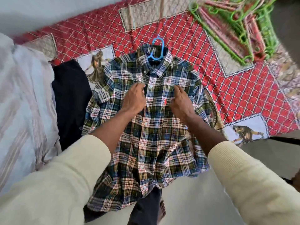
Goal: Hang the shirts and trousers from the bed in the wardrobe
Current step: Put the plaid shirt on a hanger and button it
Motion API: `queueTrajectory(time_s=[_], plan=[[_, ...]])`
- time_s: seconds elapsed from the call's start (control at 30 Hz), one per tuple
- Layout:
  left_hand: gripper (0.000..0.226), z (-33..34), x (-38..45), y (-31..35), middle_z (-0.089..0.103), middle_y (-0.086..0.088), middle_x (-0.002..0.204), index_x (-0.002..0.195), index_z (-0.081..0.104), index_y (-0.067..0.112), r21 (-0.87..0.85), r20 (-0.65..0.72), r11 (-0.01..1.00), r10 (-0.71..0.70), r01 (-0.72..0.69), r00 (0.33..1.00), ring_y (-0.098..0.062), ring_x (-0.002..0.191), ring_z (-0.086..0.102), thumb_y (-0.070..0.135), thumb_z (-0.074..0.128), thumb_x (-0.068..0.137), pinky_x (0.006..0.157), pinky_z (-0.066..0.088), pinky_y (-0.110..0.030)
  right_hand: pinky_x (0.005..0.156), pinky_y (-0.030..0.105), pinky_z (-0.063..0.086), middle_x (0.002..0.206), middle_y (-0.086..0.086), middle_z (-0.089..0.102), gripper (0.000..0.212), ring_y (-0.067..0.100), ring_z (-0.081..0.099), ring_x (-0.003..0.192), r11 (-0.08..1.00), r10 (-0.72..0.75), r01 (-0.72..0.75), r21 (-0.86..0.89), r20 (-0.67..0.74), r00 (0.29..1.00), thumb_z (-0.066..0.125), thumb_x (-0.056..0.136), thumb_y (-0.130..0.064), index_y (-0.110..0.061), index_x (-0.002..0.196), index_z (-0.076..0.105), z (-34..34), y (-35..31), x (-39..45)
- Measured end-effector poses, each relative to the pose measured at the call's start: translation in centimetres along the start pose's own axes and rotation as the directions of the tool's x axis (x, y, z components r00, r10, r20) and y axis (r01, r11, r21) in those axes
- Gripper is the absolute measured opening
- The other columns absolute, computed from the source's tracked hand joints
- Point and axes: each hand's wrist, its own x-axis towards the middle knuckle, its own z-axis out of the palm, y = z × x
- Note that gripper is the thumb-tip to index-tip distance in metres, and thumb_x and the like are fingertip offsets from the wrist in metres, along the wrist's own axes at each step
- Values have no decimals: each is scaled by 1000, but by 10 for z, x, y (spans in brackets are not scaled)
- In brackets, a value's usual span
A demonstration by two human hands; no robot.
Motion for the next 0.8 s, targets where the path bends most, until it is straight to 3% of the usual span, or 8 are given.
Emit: queueTrajectory(time_s=[0.1,0.17,0.27,0.37,0.47,0.57,0.7,0.8], plan=[[38,1,56,7,54,-7,136,134,54,12,5,-45,999,53,-53,998,-22,113,56,4,48,98,87,52,-31,122,42,15,161,10,23,50,27,17,149,991,-81,92,-94,117,990,41,98,-11,0,147,37,-4,10,68],[35,2,91,10,57,-8,133,132,57,10,45,-83,994,100,-97,991,-22,117,53,5,49,98,96,47,-30,120,43,21,157,12,31,52,30,22,147,988,47,-26,-150,141,989,43,97,-27,-4,143,42,-3,21,101],[36,0,141,13,55,-10,136,132,56,8,131,-127,976,193,-176,973,-25,126,46,6,51,97,108,39,-35,119,43,22,159,13,25,56,31,20,147,958,190,-154,-243,134,973,46,98,-27,-6,149,35,7,34,124],[45,-1,187,17,38,-10,150,139,50,13,323,10,918,241,-231,971,-29,140,28,15,57,94,117,24,-44,124,38,5,163,13,14,60,27,4,152,944,224,-157,-289,215,951,40,102,-31,2,150,29,11,31,135],[41,3,215,23,15,-13,161,131,57,14,431,174,887,100,-167,980,-36,149,7,22,65,91,121,6,-51,122,34,-1,164,12,1,61,24,-2,152,931,264,-183,-316,238,935,36,104,-26,0,154,13,7,26,135],[34,6,228,23,15,-14,161,124,60,14,419,199,902,23,-106,980,-36,148,8,18,64,91,121,8,-50,124,36,5,164,9,6,63,22,2,152,936,291,-221,-274,250,923,41,100,-25,-3,155,18,11,33,141],[38,-1,231,14,30,-11,155,127,63,11,186,185,980,38,-73,982,-30,140,30,15,69,90,114,29,-42,122,38,22,161,6,22,59,20,16,150,950,278,-224,-216,271,922,49,97,-34,-8,148,35,4,38,144],[33,-14,221,17,42,-11,146,116,68,4,26,65,993,111,-113,992,-27,129,45,12,74,84,103,45,-35,80,38,53,128,11,61,31,30,61,105,966,230,-194,-169,225,947,49,93,-17,-9,121,61,-20,32,144]])
